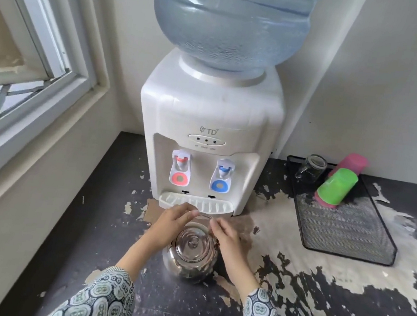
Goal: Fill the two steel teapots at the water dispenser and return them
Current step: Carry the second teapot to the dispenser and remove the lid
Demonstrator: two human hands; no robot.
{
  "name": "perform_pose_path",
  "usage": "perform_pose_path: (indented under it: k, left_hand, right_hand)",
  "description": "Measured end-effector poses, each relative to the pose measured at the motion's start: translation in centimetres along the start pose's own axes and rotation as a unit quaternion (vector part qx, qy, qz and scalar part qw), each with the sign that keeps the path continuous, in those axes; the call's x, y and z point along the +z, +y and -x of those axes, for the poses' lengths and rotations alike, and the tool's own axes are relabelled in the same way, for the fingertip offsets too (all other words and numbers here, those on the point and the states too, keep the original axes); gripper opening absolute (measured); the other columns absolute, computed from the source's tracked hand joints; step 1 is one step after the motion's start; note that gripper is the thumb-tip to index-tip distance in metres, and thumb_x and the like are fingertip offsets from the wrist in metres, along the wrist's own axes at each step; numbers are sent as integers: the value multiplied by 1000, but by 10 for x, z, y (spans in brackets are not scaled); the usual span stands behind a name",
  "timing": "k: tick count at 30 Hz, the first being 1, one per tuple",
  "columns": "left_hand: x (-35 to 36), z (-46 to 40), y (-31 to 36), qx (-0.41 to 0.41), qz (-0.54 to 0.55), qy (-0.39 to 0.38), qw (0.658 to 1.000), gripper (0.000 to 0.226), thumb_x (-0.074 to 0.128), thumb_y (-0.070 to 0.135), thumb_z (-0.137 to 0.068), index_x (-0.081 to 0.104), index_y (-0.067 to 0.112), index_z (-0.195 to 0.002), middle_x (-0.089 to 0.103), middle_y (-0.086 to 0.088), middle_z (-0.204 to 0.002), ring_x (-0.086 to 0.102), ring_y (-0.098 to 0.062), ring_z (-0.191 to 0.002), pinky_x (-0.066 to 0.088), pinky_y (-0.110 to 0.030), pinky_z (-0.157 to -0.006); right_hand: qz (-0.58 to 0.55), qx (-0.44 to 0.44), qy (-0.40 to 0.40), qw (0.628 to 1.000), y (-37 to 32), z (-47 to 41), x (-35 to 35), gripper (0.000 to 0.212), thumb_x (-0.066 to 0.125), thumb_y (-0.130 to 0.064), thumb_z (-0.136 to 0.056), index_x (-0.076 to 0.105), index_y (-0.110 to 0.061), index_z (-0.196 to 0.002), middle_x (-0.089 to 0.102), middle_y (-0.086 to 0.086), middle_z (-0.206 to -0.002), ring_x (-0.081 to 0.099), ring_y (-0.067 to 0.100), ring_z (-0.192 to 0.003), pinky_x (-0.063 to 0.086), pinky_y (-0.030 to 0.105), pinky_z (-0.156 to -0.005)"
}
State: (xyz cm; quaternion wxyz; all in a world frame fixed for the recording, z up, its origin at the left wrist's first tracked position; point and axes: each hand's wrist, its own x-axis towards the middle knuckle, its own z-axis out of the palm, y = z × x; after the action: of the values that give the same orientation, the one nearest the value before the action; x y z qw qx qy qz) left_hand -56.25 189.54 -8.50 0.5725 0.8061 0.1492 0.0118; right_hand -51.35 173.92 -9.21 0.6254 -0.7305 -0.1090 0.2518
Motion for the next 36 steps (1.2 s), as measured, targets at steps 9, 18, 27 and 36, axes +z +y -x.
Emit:
perform_pose_path:
  k: [9,18,27,36]
  left_hand:
    - [8,-14,-17,-45,-10,-6,999,35,33,42,-97,57,33,-120,59,0,-128,51,-16,-121,32,-29,-103]
    - [12,-26,-33,-148,-83,16,985,46,32,47,-96,58,22,-125,59,-8,-132,46,-30,-127,30,-39,-106]
    - [16,-18,-32,-163,-27,33,986,42,36,39,-98,62,14,-120,61,-10,-128,52,-27,-119,30,-26,-89]
    - [15,-17,-31,-178,66,29,981,39,42,35,-96,67,9,-111,69,-8,-111,59,-21,-108,41,-33,-100]
  right_hand:
    - [-25,15,64,997,11,-8,13,22,45,-20,-96,63,-28,-106,59,-21,-100,54,-10,-89,41,6,-80]
    - [1,13,111,994,0,-10,20,32,44,3,-90,69,-10,-106,67,-3,-104,59,7,-98,45,12,-85]
    - [157,-89,87,980,23,-4,31,8,57,-22,-87,60,-14,-88,53,-1,-97,49,12,-97,36,14,-86]
    - [346,-196,126,909,33,1,34,45,64,-50,-69,50,-7,-72,49,13,-106,52,24,-90,49,34,-80]
